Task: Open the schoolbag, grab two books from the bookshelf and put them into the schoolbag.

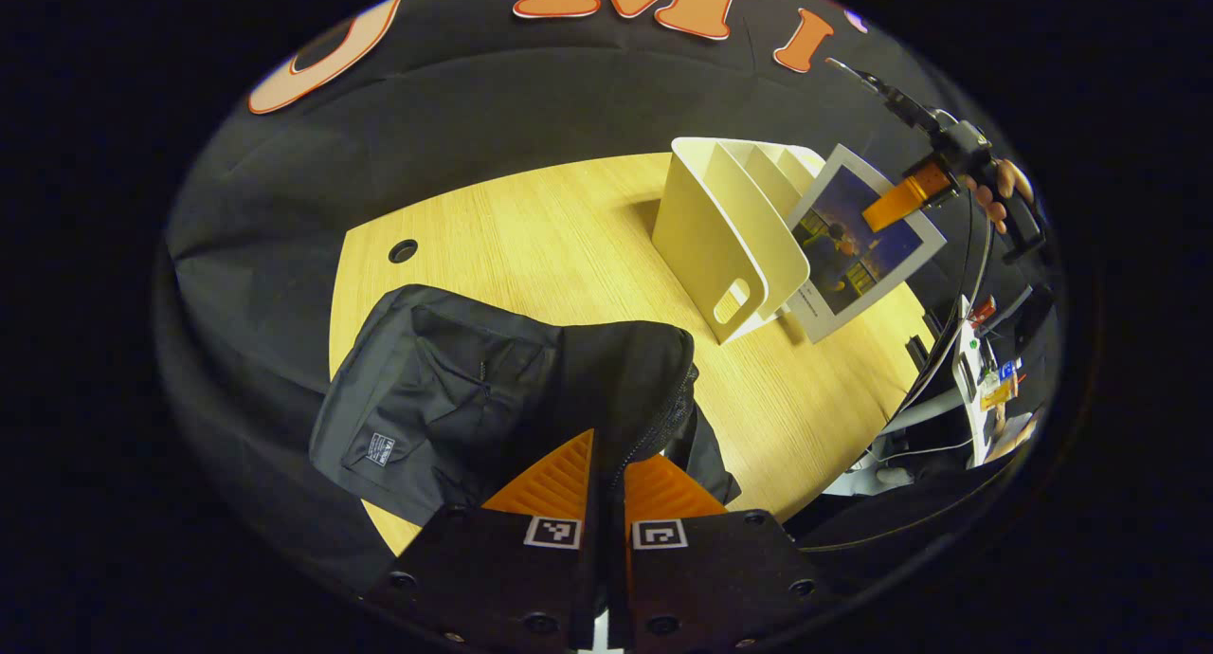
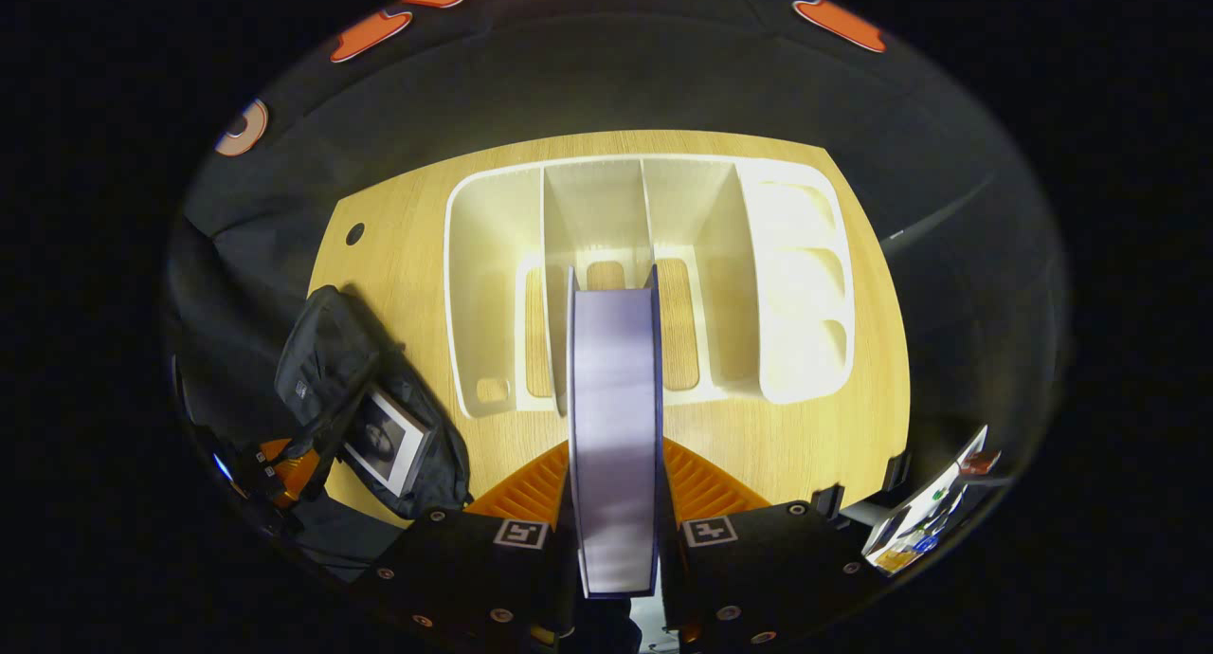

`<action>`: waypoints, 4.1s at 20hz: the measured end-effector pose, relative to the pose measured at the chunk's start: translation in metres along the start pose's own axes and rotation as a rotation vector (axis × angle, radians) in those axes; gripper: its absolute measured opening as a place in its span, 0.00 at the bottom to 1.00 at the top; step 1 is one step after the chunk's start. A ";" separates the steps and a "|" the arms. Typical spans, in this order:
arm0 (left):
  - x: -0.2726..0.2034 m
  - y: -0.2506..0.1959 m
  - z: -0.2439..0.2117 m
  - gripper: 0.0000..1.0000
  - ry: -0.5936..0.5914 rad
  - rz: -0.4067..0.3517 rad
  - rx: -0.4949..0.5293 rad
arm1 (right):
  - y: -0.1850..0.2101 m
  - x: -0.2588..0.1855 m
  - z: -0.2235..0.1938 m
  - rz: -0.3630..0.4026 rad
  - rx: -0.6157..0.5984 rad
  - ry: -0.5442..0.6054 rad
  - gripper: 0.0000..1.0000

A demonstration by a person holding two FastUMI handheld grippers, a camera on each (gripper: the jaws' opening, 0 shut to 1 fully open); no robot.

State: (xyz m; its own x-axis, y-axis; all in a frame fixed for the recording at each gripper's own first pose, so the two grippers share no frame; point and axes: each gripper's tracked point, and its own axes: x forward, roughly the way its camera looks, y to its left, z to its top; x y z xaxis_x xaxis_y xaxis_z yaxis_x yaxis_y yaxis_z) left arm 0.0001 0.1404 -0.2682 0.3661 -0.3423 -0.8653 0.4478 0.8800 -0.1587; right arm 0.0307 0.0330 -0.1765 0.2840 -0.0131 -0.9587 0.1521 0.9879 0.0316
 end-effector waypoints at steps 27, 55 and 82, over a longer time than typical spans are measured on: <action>-0.013 0.013 0.003 0.06 -0.012 -0.093 0.088 | 0.099 -0.050 -0.126 0.428 0.350 -0.141 0.33; -0.032 0.007 0.024 0.06 -0.025 -0.094 0.110 | 0.284 0.059 -0.115 0.927 0.662 -0.254 0.33; -0.027 -0.017 0.011 0.06 -0.041 -0.097 0.080 | 0.332 0.124 -0.131 0.796 0.401 -0.066 0.73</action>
State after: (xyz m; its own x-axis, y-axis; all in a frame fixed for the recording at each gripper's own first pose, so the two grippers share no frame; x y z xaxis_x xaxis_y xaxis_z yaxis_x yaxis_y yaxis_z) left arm -0.0078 0.1312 -0.2371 0.3500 -0.4393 -0.8273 0.5458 0.8134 -0.2010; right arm -0.0078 0.3798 -0.3218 0.4987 0.6322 -0.5930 0.2029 0.5799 0.7890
